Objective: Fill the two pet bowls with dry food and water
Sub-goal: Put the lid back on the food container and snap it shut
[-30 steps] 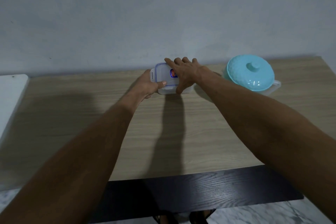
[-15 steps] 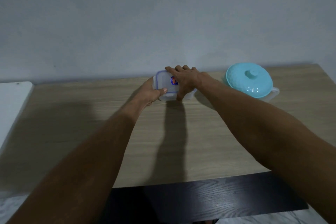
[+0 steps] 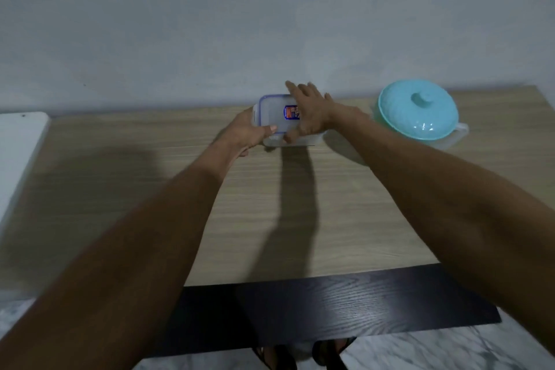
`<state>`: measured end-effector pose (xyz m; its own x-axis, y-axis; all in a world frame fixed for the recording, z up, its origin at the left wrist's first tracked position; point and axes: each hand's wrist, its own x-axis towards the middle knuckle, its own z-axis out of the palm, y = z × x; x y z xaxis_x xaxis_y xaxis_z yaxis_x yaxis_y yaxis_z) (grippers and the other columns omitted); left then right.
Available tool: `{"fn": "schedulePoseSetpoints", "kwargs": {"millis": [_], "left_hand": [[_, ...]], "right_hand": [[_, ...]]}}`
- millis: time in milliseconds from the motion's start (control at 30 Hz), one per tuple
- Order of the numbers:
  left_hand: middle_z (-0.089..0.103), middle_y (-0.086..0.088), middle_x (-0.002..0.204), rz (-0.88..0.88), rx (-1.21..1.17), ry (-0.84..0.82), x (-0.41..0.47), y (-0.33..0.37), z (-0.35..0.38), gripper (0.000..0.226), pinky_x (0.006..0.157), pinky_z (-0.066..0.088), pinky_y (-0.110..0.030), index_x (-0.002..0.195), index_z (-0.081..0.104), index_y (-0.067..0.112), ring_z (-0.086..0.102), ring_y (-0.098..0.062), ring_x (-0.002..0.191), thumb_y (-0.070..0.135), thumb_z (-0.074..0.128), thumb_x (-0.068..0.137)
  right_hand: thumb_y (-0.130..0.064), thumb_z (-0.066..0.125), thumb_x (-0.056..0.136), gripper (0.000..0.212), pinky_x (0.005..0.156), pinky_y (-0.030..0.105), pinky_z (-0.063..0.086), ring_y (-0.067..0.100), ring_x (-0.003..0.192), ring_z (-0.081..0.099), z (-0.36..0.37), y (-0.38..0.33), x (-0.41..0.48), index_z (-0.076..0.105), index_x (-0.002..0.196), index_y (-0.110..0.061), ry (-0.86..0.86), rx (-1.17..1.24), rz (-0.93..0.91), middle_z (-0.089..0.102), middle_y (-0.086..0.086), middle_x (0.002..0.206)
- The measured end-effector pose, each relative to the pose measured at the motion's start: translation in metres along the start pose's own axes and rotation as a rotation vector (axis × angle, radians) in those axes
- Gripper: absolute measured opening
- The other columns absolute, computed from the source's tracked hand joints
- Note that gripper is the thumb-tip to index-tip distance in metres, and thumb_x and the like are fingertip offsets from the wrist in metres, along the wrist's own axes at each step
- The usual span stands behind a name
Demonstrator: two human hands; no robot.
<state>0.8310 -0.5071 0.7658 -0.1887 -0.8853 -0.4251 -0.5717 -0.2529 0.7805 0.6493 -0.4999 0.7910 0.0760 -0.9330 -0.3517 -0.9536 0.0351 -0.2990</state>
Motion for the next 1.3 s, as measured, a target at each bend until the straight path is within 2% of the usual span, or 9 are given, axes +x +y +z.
{"fn": "schedulePoseSetpoints", "kwargs": {"millis": [100, 267, 333, 400, 467, 733, 900, 1100, 1300], "left_hand": [[0.068, -0.003, 0.103, 0.016, 0.001, 0.002, -0.007, 0.005, -0.001, 0.038, 0.055, 0.044, -0.025, 0.118, 0.06, 0.033, 0.06, -0.021, 0.081, 0.042, 0.069, 0.083], [0.069, -0.014, 0.113, 0.027, 0.016, 0.012, -0.011, 0.005, 0.001, 0.046, 0.048, 0.041, -0.021, 0.13, 0.057, 0.027, 0.063, -0.024, 0.076, 0.038, 0.068, 0.086], [0.066, -0.022, 0.12, 0.068, 0.01, 0.013, -0.012, 0.006, 0.004, 0.047, 0.048, 0.048, -0.033, 0.135, 0.054, 0.017, 0.068, -0.035, 0.094, 0.028, 0.066, 0.091], [0.063, -0.022, 0.125, 0.076, -0.011, 0.027, -0.014, 0.008, 0.005, 0.047, 0.078, 0.055, -0.046, 0.137, 0.052, 0.012, 0.059, -0.04, 0.116, 0.022, 0.064, 0.093], [0.064, -0.021, 0.125, 0.067, -0.013, 0.039, -0.014, 0.009, 0.005, 0.048, 0.09, 0.051, -0.05, 0.137, 0.052, 0.012, 0.057, -0.042, 0.118, 0.024, 0.065, 0.092], [0.066, -0.016, 0.124, 0.067, -0.04, 0.065, -0.014, 0.006, 0.008, 0.04, 0.087, 0.053, -0.039, 0.131, 0.059, 0.013, 0.063, -0.032, 0.113, 0.026, 0.063, 0.093], [0.067, -0.008, 0.117, -0.02, -0.174, 0.068, -0.012, 0.004, 0.011, 0.032, 0.064, 0.039, -0.021, 0.12, 0.063, 0.015, 0.065, -0.023, 0.097, 0.03, 0.063, 0.092], [0.06, -0.003, 0.108, -0.081, -0.305, 0.068, -0.034, 0.002, 0.017, 0.03, 0.074, 0.05, -0.031, 0.121, 0.06, 0.019, 0.058, -0.019, 0.09, 0.028, 0.062, 0.092], [0.068, -0.007, 0.113, -0.103, -0.341, 0.092, -0.091, -0.008, 0.025, 0.023, 0.069, 0.052, -0.028, 0.112, 0.063, 0.019, 0.068, -0.023, 0.098, 0.027, 0.062, 0.09]], "right_hand": [[-0.056, 0.067, 0.083, 0.101, 0.121, 0.045, 0.019, 0.029, 0.151, 0.013, 0.018, 0.007, -0.014, 0.016, 0.154, -0.005, 0.279, 0.374, 0.15, 0.018, 0.016, 0.161], [-0.042, 0.069, 0.087, 0.063, 0.098, 0.036, 0.043, 0.035, 0.124, 0.053, 0.06, 0.006, -0.031, 0.049, 0.127, 0.002, 0.524, 0.714, 0.343, 0.057, 0.022, 0.132], [-0.042, 0.071, 0.086, 0.057, 0.094, 0.035, 0.044, 0.034, 0.118, 0.057, 0.063, 0.002, -0.034, 0.054, 0.122, -0.001, 0.58, 0.78, 0.357, 0.063, 0.019, 0.125], [-0.043, 0.072, 0.084, 0.054, 0.091, 0.033, 0.046, 0.031, 0.114, 0.061, 0.063, 0.002, -0.032, 0.06, 0.119, -0.004, 0.594, 0.824, 0.376, 0.067, 0.015, 0.12], [-0.046, 0.073, 0.082, 0.052, 0.092, 0.033, 0.048, 0.03, 0.111, 0.062, 0.063, 0.004, -0.028, 0.064, 0.116, -0.008, 0.594, 0.859, 0.413, 0.069, 0.013, 0.116], [-0.047, 0.075, 0.08, 0.046, 0.093, 0.039, 0.052, 0.028, 0.102, 0.067, 0.067, 0.002, -0.026, 0.069, 0.106, -0.01, 0.637, 0.976, 0.454, 0.073, 0.01, 0.104], [-0.045, 0.076, 0.078, 0.044, 0.095, 0.041, 0.053, 0.027, 0.102, 0.067, 0.067, -0.002, -0.027, 0.069, 0.105, -0.011, 0.647, 1.051, 0.47, 0.072, 0.008, 0.102], [-0.053, 0.074, 0.055, 0.062, 0.093, 0.046, 0.055, 0.029, 0.101, 0.068, 0.078, 0.002, -0.026, 0.068, 0.102, -0.014, 0.633, 1.2, 0.458, 0.073, 0.01, 0.106], [-0.039, 0.07, 0.071, 0.048, 0.093, 0.044, 0.055, 0.028, 0.099, 0.068, 0.083, -0.013, -0.09, 0.069, 0.11, -0.012, 0.621, 1.212, 0.45, 0.073, 0.011, 0.107]]}}
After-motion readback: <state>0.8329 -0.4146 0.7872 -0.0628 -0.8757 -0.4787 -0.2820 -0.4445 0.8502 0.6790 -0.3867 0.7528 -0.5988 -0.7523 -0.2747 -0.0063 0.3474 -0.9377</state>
